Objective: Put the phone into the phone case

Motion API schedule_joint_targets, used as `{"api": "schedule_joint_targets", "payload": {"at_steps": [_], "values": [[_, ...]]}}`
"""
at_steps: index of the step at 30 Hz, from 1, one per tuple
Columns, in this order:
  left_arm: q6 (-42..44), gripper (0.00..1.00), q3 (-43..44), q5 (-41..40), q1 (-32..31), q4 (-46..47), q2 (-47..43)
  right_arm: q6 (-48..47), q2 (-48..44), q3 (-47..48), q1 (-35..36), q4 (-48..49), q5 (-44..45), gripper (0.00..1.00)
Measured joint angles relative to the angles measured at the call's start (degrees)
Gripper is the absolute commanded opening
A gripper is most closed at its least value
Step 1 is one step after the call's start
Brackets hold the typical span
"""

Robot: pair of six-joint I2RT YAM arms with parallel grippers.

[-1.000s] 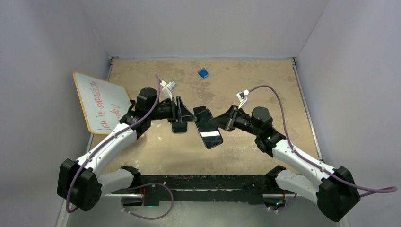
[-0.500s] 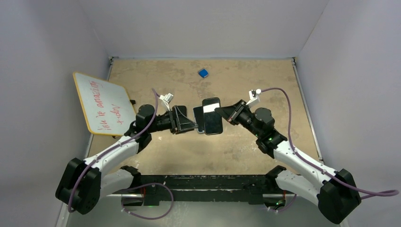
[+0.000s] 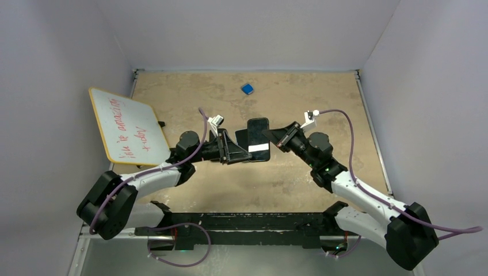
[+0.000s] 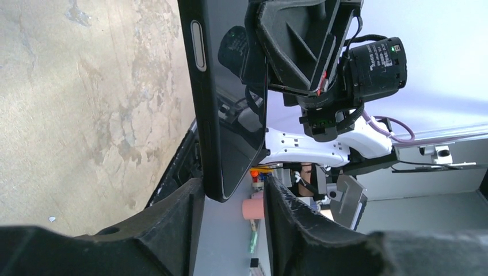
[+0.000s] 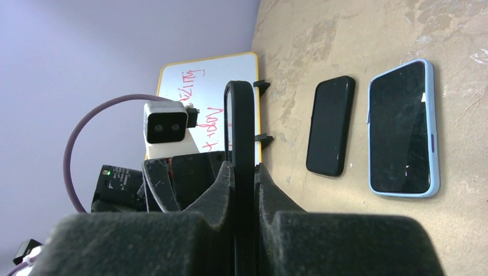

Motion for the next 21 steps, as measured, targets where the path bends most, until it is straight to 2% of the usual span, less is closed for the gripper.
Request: {"api": "schedule_joint_targets", "payload": {"at_steps": [10,13,15,17,21], "values": [[0.02,0.32,0.00,-1.40,-0.22,-0.04,0.39,0.42,-0.15,-0.11,0.00,0.24,0.17,0.00],[0.04,0.26,0.00,-1.51,-0.24,0.07,0.87,0.42,-0.15,-0.13,0.00,0.24,0.11,0.00],[0.15,0.16,0.00,-1.66,-0.26,-0.02,1.05,0.42,-0.13,-0.13,0.00,0.26,0.11,0.00],[0.76,0.03,0.04,-1.79,-0.26,-0.55,1.05,0.39,-0.13,-0.15,0.00,0.28,0.07,0.00],[2.93,0.00,0.68,-2.36,-0.26,-3.08,1.03,0.50,-0.11,-1.07,-0.11,0.94,0.04,0.00]]}}
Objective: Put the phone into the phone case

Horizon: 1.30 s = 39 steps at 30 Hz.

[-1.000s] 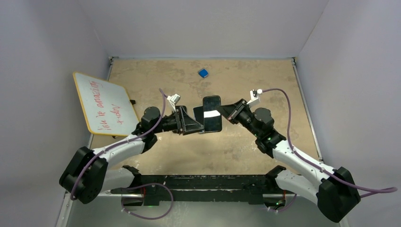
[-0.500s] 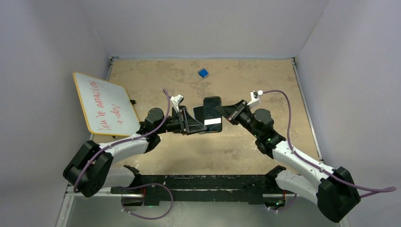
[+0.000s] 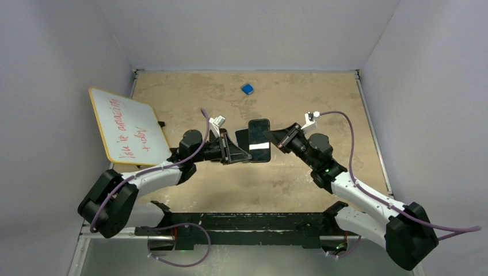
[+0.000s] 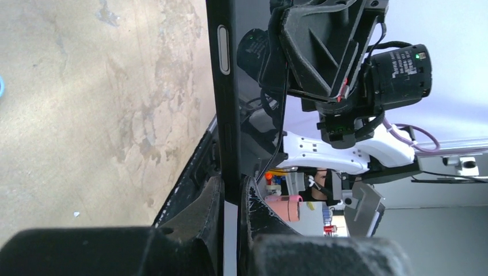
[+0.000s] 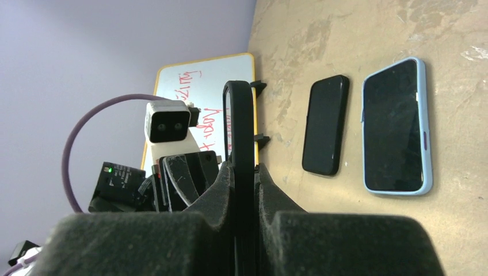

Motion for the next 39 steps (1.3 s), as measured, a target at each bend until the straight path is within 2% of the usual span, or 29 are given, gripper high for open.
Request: {"api": "schedule_joint_targets", "payload": {"at_steps": [7,8,15,16,18,20,25,30,39], "values": [[5.92,0.00,3.67,-1.62,-0.48,-12.70,-0.98,-1.25,0.55,-0.59,-0.07,-1.46,0.15,0.00],[6.75,0.04,4.22,-1.88,-0.59,-14.40,-1.20,-1.42,0.55,-0.59,-0.07,-1.84,0.17,0.00],[14.47,0.48,8.61,-5.40,-0.83,-26.75,-2.80,-4.20,0.63,0.39,0.00,-5.09,-0.26,0.00],[16.20,0.61,9.70,-6.54,-0.68,-29.14,-3.15,-5.33,0.66,1.01,-0.22,-7.08,-0.46,0.00],[19.85,0.78,12.33,-9.01,-0.52,-34.18,-4.04,-7.78,0.87,2.45,-0.63,-11.10,-0.81,0.00],[23.37,0.85,14.86,-10.99,-0.50,-38.77,-5.16,-10.56,1.79,4.50,-1.44,-14.71,-1.40,0.00],[33.05,0.90,20.52,-16.87,-0.50,-49.51,-8.83,-16.76,5.35,7.80,-7.45,-18.58,-4.85,0.00],[41.81,0.91,23.65,-22.88,-0.50,-58.12,-10.12,-21.92,10.71,7.78,-14.86,-18.51,-7.17,0.00],[48.94,0.91,23.69,-29.92,-0.50,-65.48,-11.19,-25.64,25.35,7.78,-18.78,-11.50,-14.67,0.00]]}}
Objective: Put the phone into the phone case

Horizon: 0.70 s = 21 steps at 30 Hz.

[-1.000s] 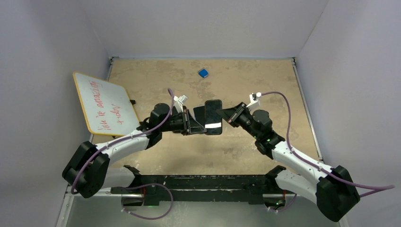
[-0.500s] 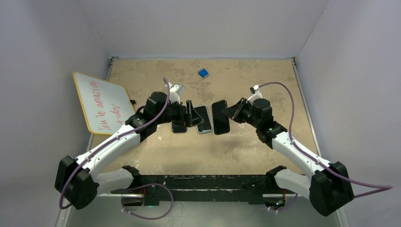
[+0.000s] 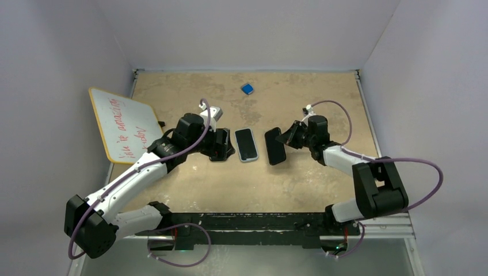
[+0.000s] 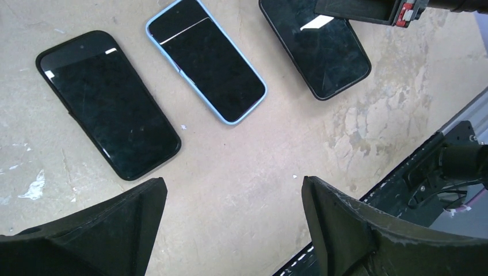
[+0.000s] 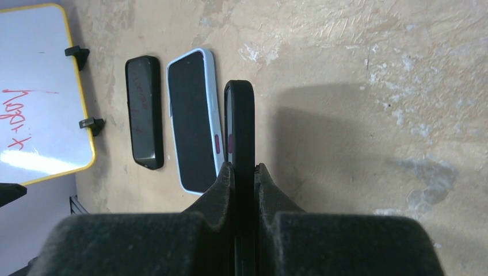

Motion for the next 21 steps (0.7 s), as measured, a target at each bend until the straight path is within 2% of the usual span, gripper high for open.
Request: {"api": "schedule_joint_targets", "payload": {"at_steps": [14,16,21], "values": [[1.73,0.92,0.00,-2.16,0.00,-1.51,-0.37,-1.01,9.40,0.02,-2.27,9.77,-1.05,0.01],[1.73,0.92,0.00,-2.29,0.00,-1.53,-0.37,-0.59,10.82,0.02,-2.69,10.91,-1.95,0.08],[1.70,0.92,0.00,-2.32,0.00,-1.57,-0.37,0.24,11.76,0.02,-3.37,12.00,-3.48,0.38]]}}
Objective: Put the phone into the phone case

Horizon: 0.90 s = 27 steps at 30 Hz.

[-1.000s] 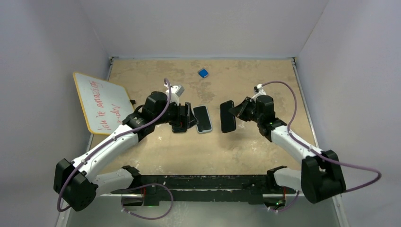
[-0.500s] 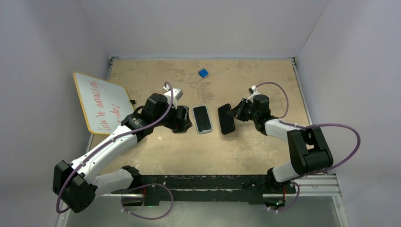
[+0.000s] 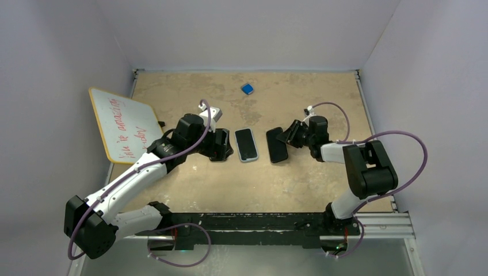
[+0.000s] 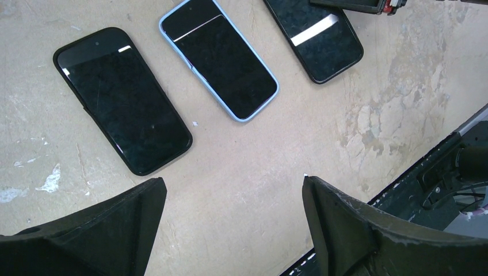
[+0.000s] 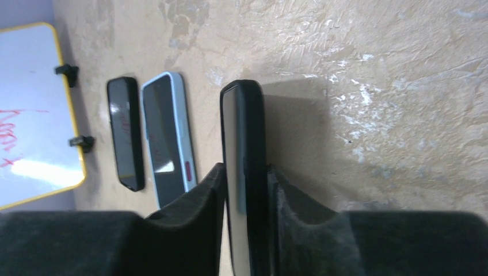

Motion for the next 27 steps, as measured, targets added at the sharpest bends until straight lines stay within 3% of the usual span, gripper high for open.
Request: {"api": "schedule_joint_targets", "payload": {"at_steps": [6,10,16,27], "values": [[-0.07,0.92,0.00,-0.20,0.00,-0.07,0.00,-0.52,0.07,1.33,-0.02,-5.38,1.79,0.53],[-0.50,0.92,0.00,-0.24,0.00,-0.07,0.22,-1.31,-0.59,2.29,-0.07,-9.46,2.97,0.76],[-1.49,0.92,0.07,-0.92,0.00,-0.20,0.57,-5.11,-6.58,5.42,-0.07,-19.91,5.14,0.98],[-4.72,0.94,1.60,-3.39,0.00,-0.09,0.07,-10.12,-28.30,9.51,-0.07,-37.03,9.05,0.99]]}}
